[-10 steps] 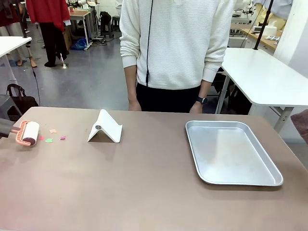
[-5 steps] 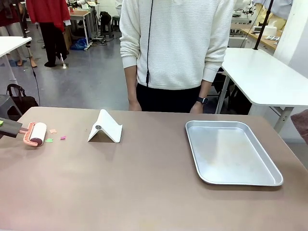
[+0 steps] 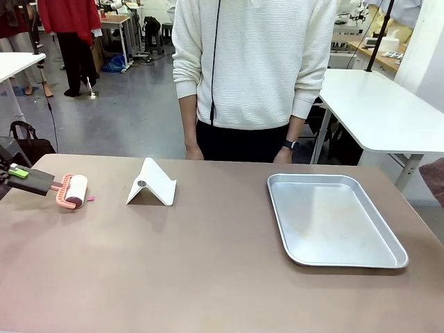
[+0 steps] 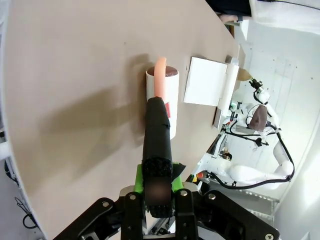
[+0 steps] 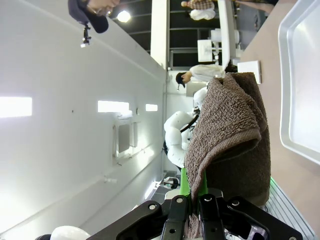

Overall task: Clean the surface of the table.
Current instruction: Clean the area not pointed to by the person.

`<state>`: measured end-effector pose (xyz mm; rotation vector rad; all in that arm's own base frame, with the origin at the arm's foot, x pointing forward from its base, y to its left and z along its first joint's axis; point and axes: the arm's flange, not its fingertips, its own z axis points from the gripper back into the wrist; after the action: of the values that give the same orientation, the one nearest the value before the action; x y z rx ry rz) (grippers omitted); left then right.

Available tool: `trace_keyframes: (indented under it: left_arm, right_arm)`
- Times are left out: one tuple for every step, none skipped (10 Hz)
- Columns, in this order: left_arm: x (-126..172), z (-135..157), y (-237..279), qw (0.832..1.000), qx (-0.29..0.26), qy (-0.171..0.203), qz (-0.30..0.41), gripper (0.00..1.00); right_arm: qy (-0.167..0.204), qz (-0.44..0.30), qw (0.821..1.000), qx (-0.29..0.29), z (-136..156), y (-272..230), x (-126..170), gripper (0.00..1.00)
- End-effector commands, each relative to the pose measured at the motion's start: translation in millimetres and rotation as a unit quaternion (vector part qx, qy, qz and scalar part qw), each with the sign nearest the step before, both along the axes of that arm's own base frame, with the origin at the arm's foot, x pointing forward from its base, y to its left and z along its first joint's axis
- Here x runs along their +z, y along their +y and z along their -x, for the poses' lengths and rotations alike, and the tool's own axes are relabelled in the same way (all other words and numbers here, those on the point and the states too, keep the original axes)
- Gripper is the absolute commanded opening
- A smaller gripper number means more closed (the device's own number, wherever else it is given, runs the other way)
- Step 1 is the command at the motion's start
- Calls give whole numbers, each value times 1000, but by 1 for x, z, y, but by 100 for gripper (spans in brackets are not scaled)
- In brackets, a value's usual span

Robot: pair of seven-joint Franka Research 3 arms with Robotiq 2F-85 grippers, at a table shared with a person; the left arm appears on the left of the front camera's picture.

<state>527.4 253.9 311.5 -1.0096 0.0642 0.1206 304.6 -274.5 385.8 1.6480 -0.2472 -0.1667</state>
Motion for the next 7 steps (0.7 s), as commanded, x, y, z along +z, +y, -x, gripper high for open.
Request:
trace_keyframes:
  left_arm:
    - [-8, -6, -15, 999, -13, 18, -31, 4]
    - [-9, -9, -26, 999, -19, 18, -33, 4]
    - [-9, -15, -37, 999, -27, 20, -39, 4]
    - [-8, -19, -47, 999, -33, 18, -38, 4]
    - [-6, -22, -56, 999, -40, 12, -33, 4]
    - [-3, -25, -63, 999, -44, 0, -25, 4]
    - [5, -25, -70, 998, -48, -30, 10, 4]
  right_arm:
    - [-1, -4, 1000, 3, 2, 3, 5, 0]
    - [-1, -4, 1000, 3, 2, 3, 5, 0]
    - [-1, -4, 1000, 3, 2, 3, 5, 0]
    - [-1, -4, 1000, 3, 2, 3, 5, 0]
    - [-1, -4, 1000, 3, 2, 3, 5, 0]
    - [-1, -4, 1000, 3, 2, 3, 5, 0]
    - [-1, -4, 1000, 3, 2, 3, 5, 0]
